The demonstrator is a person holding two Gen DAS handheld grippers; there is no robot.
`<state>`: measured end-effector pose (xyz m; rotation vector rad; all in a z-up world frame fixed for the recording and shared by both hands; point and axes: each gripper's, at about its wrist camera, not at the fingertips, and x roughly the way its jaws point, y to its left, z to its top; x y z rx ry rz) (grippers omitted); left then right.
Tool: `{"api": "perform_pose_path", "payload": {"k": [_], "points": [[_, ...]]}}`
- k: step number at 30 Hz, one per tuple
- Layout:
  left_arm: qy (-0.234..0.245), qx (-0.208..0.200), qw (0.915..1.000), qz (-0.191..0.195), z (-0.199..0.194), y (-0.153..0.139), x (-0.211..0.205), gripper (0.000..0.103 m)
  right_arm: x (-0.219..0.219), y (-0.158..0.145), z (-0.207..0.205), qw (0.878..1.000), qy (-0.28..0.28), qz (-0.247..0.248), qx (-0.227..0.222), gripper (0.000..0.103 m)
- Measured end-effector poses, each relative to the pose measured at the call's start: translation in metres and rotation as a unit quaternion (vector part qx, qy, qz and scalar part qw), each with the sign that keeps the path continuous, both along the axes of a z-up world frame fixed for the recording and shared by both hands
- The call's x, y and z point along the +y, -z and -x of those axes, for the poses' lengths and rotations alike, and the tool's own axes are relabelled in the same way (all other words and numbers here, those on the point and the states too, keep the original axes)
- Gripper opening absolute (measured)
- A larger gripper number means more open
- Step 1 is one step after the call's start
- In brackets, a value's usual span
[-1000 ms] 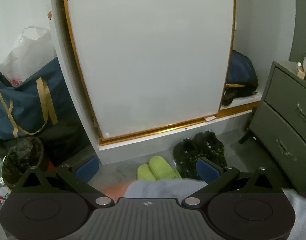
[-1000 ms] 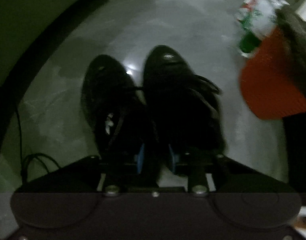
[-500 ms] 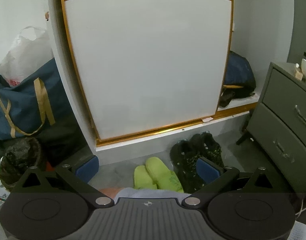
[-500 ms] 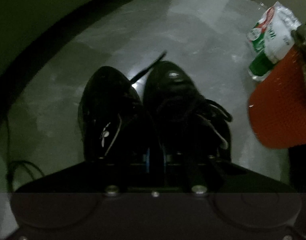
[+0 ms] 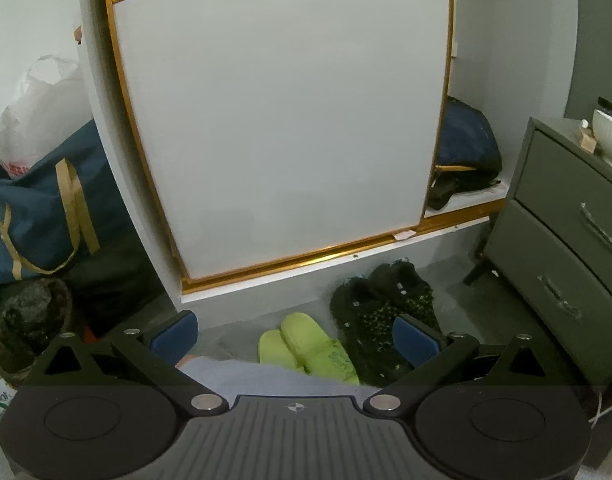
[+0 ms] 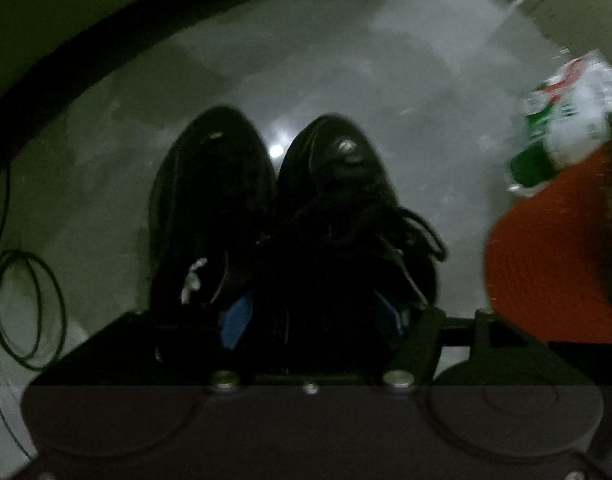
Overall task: Organize scattered shoes
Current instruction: 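Lift the black sneaker pair with the right tool and carry it toward the slides, then lower the black sneakers beside the slides and open the right tool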
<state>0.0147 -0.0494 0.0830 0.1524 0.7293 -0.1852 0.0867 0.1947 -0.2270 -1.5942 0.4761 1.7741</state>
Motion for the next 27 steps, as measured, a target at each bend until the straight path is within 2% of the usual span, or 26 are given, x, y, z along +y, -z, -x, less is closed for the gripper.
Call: {"api": "perform_pose_path", "payload": {"k": [1, 3, 6, 7, 9, 14, 17, 20, 23, 24, 26, 27], "points": [[0.0, 0.002, 1.0, -0.002, 0.0, 0.001, -0.001, 0.103, 0.005, 0.008, -0.002, 1.0, -0.004, 0.025, 0.003, 0.055], [0.002, 0.0, 1.0, 0.001, 0.001, 0.0, 0.0, 0.103, 0.011, 0.022, -0.007, 0.998, -0.005, 0.068, 0.001, 0.05], [0.001, -0.005, 1.0, 0.007, 0.003, -0.003, 0.001, 0.103, 0.014, 0.023, -0.008, 0.996, -0.02, 0.089, 0.0, 0.031], [0.0, -0.007, 0.9999, 0.009, 0.003, -0.004, 0.002, 0.103, 0.012, 0.023, -0.006, 0.995, -0.031, 0.091, -0.008, 0.028], [-0.001, -0.009, 0.9999, 0.012, 0.004, -0.006, 0.003, 0.103, 0.005, 0.025, -0.001, 0.992, -0.069, 0.093, -0.044, 0.028], [-0.01, -0.018, 0.9998, 0.008, 0.006, -0.008, 0.004, 0.103, -0.005, 0.03, -0.005, 0.985, -0.116, 0.105, -0.078, 0.028], [-0.022, -0.028, 0.9993, 0.015, 0.008, -0.012, 0.008, 0.103, -0.015, 0.034, -0.014, 0.975, -0.146, 0.117, -0.118, 0.028], [-0.034, -0.038, 0.9984, 0.024, 0.009, -0.017, 0.013, 0.103, -0.033, 0.04, -0.033, 0.96, -0.17, 0.13, -0.182, 0.028], [-0.039, -0.041, 0.9982, 0.02, 0.01, -0.018, 0.013, 0.103, -0.06, 0.047, -0.065, 0.933, -0.193, 0.15, -0.263, 0.029], [-0.04, -0.04, 0.9982, 0.019, 0.009, -0.018, 0.012, 0.103, -0.067, 0.05, -0.072, 0.927, -0.195, 0.153, -0.281, 0.033], [-0.036, -0.037, 0.9984, 0.021, 0.009, -0.018, 0.01, 0.103, -0.078, 0.055, -0.085, 0.916, -0.192, 0.151, -0.318, 0.049], [-0.031, -0.036, 0.9986, 0.023, 0.009, -0.018, 0.008, 0.103, -0.084, 0.059, -0.094, 0.909, -0.18, 0.149, -0.346, 0.061]]}}
